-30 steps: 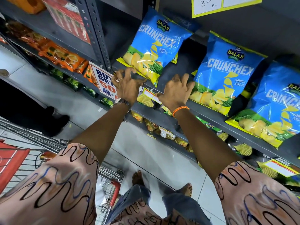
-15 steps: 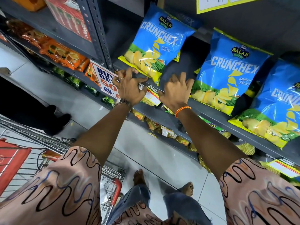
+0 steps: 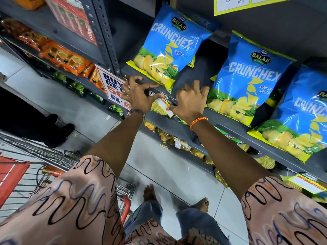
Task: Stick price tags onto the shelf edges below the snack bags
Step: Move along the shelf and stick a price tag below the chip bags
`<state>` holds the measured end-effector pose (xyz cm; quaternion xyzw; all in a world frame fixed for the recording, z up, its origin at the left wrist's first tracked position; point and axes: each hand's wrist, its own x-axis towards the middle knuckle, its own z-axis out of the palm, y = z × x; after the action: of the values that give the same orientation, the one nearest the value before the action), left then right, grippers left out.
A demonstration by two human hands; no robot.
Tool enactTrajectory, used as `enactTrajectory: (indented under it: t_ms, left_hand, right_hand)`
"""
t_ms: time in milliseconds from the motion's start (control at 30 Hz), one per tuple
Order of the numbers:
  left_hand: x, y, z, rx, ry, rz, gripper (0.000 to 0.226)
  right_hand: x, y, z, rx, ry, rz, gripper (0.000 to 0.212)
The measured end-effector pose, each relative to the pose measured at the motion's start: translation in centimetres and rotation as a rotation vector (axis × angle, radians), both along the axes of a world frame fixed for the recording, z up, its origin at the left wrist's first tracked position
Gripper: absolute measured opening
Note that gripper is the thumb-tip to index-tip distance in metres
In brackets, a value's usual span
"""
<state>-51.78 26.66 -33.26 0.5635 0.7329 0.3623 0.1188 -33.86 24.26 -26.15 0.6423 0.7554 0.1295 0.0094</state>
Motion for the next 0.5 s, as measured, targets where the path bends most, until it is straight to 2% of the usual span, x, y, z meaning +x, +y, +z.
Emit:
enactTrajectory:
  t_ms: [167, 300, 500]
  left_hand:
    - [0.5, -0.7, 0.2, 0.055, -0.048, 0.008, 0.048]
    - [0.7, -1.1, 0.8, -0.048, 0.023, 0.017, 0.050]
    - [0.7, -0.9, 0.8, -0.034, 0.195, 0.006, 0.058]
  right_hand:
    - [-0.8, 0.5, -0.1, 0.059, 0.000, 0.015, 0.053]
    - [-0.8, 0.8, 0.3, 0.081, 0.016, 0.014, 0.038]
    - [-0.7, 0.6, 0.4, 0.051, 0.017, 0.039, 0.033]
